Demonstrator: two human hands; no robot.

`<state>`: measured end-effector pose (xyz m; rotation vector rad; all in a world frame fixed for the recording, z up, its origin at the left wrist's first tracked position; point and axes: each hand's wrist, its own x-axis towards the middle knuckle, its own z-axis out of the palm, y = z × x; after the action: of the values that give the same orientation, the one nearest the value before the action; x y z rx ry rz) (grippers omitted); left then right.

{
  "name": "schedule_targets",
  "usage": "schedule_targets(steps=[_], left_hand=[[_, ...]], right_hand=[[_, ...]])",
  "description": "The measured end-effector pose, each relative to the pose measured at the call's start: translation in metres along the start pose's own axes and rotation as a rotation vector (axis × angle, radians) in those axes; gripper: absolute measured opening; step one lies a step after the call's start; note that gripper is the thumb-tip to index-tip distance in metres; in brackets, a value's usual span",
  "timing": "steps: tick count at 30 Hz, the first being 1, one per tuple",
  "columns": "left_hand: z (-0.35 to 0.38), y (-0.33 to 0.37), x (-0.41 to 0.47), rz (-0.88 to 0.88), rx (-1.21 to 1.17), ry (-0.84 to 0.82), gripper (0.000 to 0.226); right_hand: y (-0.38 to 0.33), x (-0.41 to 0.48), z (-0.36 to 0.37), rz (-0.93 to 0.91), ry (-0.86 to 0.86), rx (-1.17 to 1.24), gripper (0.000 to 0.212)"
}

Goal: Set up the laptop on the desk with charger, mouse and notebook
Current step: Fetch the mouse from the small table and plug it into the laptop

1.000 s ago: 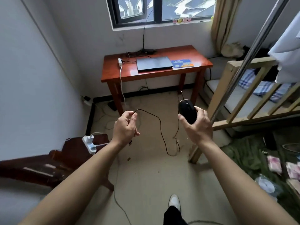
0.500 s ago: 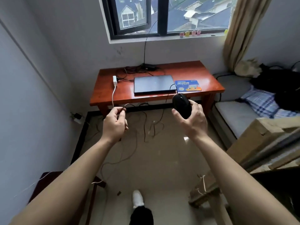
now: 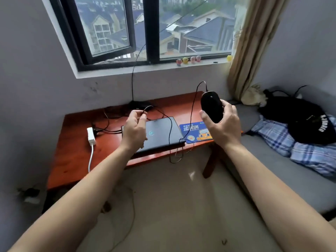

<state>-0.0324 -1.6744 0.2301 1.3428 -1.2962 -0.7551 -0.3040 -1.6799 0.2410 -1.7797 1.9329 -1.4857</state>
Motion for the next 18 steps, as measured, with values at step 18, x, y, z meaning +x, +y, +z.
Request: schedule_targets(steps=[18], left_hand=[[0.172, -0.052, 0.327, -0.132, -0.103, -0.110, 0.016]], right_hand=[[0.128, 0.310, 0.184, 0.112, 0.014, 0.091, 0.069]])
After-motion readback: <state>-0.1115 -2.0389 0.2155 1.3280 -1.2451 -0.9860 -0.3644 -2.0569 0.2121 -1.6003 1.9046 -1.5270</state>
